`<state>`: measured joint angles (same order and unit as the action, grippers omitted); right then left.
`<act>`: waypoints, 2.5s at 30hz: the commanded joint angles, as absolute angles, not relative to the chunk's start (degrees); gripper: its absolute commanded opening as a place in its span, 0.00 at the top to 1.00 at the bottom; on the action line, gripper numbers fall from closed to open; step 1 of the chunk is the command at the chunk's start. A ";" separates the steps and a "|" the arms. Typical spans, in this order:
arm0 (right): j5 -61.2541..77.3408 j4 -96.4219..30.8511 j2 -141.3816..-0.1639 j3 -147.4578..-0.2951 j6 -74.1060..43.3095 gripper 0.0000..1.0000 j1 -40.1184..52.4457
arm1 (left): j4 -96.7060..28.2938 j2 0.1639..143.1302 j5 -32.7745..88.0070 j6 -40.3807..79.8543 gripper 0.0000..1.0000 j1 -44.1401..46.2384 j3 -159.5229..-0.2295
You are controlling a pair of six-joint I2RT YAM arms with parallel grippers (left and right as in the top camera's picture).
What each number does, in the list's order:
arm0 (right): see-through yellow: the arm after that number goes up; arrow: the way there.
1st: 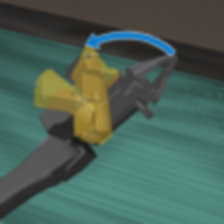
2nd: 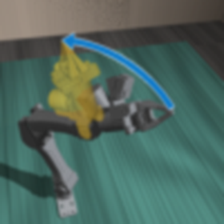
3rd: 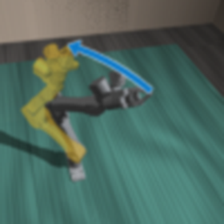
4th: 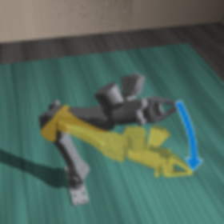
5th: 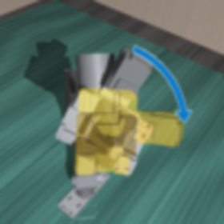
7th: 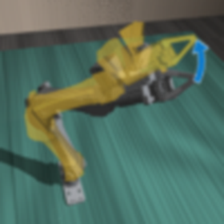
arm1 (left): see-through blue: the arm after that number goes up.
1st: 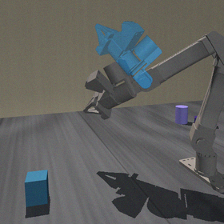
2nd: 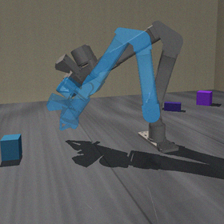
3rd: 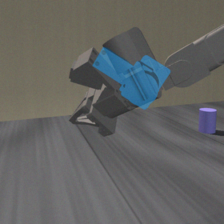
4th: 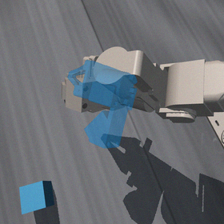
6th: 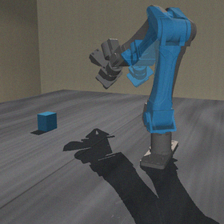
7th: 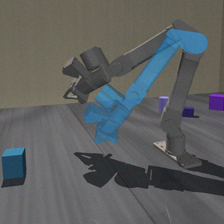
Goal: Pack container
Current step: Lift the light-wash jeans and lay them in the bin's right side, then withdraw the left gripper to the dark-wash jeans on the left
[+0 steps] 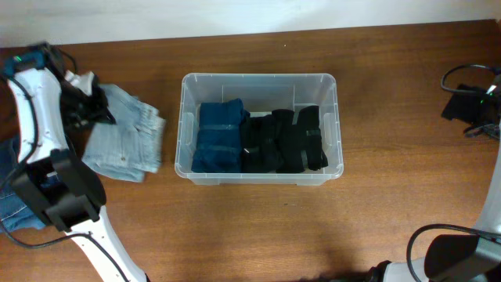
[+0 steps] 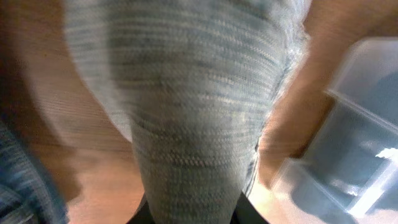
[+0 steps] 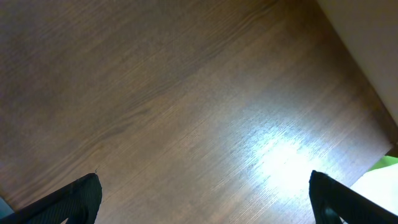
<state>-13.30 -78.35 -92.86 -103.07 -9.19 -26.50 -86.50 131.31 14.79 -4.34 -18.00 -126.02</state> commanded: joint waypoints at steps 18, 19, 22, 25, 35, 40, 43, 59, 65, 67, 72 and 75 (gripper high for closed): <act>-14.17 -78.24 -92.95 -103.42 -9.43 0.01 -26.63 | -87.13 114.19 24.64 18.72 0.99 15.64 -153.88; -14.17 -78.24 -92.95 -103.42 -9.43 0.01 -26.65 | -86.24 114.30 24.64 20.62 0.99 18.26 -153.58; -14.17 -78.24 -92.95 -103.42 -9.43 0.01 -26.65 | -83.13 114.63 24.60 24.71 0.99 23.97 -152.48; -14.17 -78.24 -92.95 -103.42 -9.43 0.01 -26.63 | -79.59 115.07 23.73 29.41 0.99 30.11 -150.43; -14.17 -78.24 -92.95 -103.42 -9.43 0.01 -26.63 | -65.28 117.05 17.58 44.84 0.99 41.28 -131.87; -14.17 -78.24 -92.95 -103.42 -9.43 0.01 -26.65 | -57.47 117.05 13.61 47.99 0.99 41.12 -119.98; -14.17 -78.24 -92.95 -103.42 -9.43 0.01 -26.65 | -58.26 117.05 6.26 47.92 1.00 41.10 -118.65; -14.17 -78.24 -92.95 -103.42 -9.43 0.01 -26.65 | -62.65 118.17 -12.32 35.44 0.28 40.71 -113.45; -14.17 -78.24 -92.95 -103.42 -9.43 0.02 -26.65 | -65.71 118.17 -19.75 27.05 0.15 38.57 -113.45; -14.17 -78.24 -92.95 -103.42 -9.43 0.01 -26.65 | -67.85 118.10 -22.46 27.09 0.15 37.45 -113.47; -14.17 -78.24 -92.95 -103.42 -9.43 0.01 -26.65 | -72.38 117.01 -23.42 27.07 0.13 30.00 -113.51; -14.17 -78.24 -92.95 -103.42 -9.43 0.01 -26.65 | -72.84 115.61 -23.42 27.03 0.06 24.23 -113.51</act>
